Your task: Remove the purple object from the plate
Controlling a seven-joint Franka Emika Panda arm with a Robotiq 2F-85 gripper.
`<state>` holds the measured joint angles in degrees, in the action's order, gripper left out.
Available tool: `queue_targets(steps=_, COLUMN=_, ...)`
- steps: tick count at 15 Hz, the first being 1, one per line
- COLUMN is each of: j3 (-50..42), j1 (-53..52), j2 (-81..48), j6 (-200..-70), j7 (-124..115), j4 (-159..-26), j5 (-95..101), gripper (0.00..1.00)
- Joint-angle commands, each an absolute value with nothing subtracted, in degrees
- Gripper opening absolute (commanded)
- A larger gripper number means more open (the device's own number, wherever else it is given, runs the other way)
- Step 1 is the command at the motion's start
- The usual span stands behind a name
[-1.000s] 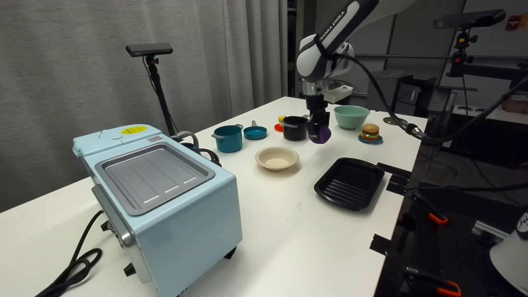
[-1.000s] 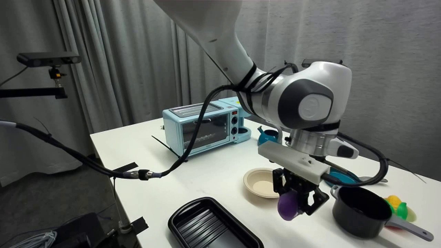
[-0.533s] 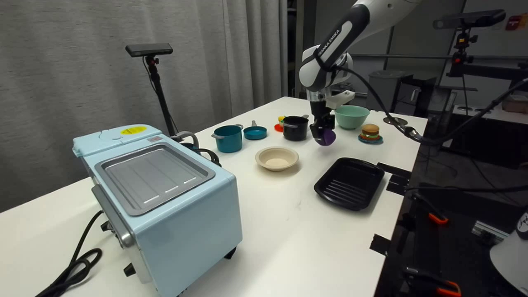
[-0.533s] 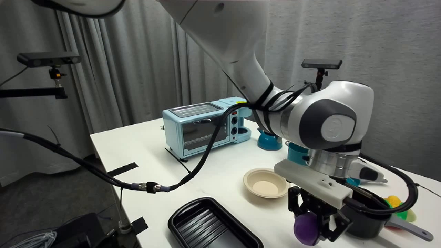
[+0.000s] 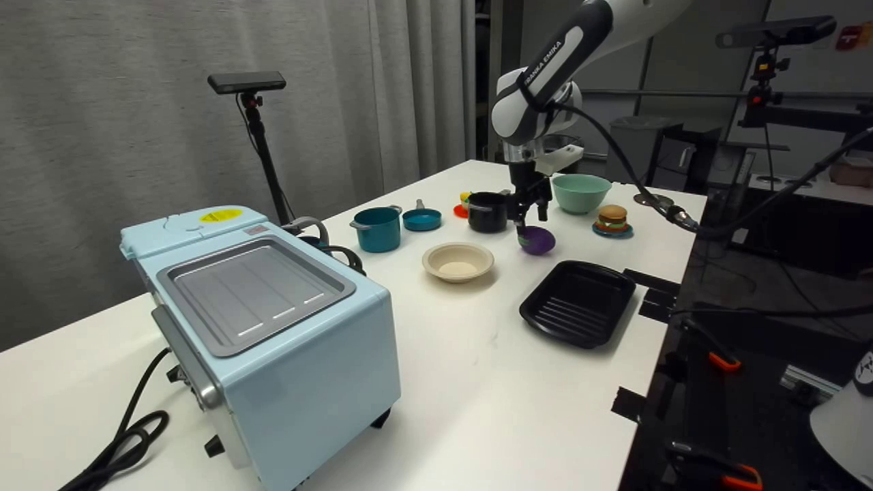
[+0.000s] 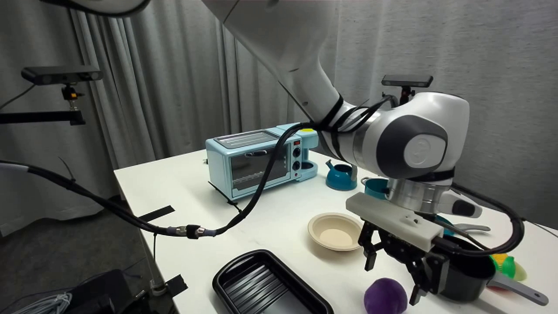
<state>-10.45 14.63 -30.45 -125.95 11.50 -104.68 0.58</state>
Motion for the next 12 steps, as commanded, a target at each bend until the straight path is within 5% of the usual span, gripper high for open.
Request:
queue_targets(steps=1, j3=-9.25, j1=14.31, j2=-24.63, j6=-125.27, j7=11.33, j4=-108.05, j5=0.90, gripper=1.00)
queue_targets(steps=12, j3=-8.88, j1=14.00, j2=-22.76, j6=-125.76, j7=11.35, j4=-108.57, j5=0.66, gripper=1.00)
